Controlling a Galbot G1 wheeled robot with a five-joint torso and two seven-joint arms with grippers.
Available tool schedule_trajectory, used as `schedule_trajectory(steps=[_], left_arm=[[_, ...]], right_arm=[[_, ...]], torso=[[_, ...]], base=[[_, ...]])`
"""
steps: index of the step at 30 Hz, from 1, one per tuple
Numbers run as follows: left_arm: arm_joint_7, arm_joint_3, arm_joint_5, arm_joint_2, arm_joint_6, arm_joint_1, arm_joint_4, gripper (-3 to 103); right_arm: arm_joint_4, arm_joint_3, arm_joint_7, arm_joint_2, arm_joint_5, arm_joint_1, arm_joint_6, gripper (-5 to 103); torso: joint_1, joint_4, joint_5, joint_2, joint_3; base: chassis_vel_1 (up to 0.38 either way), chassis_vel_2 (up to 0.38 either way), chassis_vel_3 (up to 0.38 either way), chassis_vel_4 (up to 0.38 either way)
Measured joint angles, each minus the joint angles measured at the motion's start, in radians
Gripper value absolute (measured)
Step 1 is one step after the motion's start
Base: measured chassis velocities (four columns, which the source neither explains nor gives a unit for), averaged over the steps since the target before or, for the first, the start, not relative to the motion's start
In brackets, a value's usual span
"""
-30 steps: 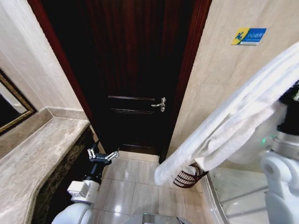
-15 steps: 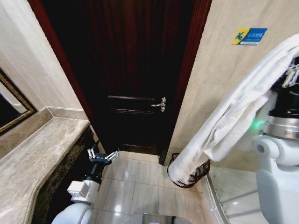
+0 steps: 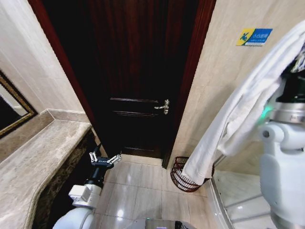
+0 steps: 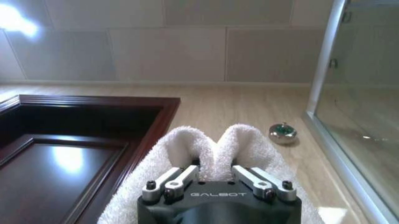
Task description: Discard the used towel into the hamper.
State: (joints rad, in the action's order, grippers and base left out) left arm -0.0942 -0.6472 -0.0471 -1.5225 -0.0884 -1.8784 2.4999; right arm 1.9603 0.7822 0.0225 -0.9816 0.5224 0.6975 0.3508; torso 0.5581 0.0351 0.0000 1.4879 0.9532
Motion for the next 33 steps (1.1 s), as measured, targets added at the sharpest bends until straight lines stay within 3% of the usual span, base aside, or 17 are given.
schedule_trajectory(steps=[14, 33], left_arm=[[0.000, 0.000, 0.000, 0.000, 0.000, 0.000, 0.000, 93], [0.000, 0.000, 0.000, 0.000, 0.000, 0.000, 0.000, 93]], right_arm=[[-0.130, -0.064, 0.017, -0.017, -0.074, -0.124, 0.062, 11], [-0.136, -0.015, 0.026, -0.025, -0.049, -0.070, 0.071, 11]], torso=[[0.000, 0.0000, -0.0001, 0.000, 0.000], [0.000, 0.0000, 0.0000, 0.000, 0.000]], base=[[0.000, 0.000, 0.000, 0.000], [0.000, 0.000, 0.000, 0.000]])
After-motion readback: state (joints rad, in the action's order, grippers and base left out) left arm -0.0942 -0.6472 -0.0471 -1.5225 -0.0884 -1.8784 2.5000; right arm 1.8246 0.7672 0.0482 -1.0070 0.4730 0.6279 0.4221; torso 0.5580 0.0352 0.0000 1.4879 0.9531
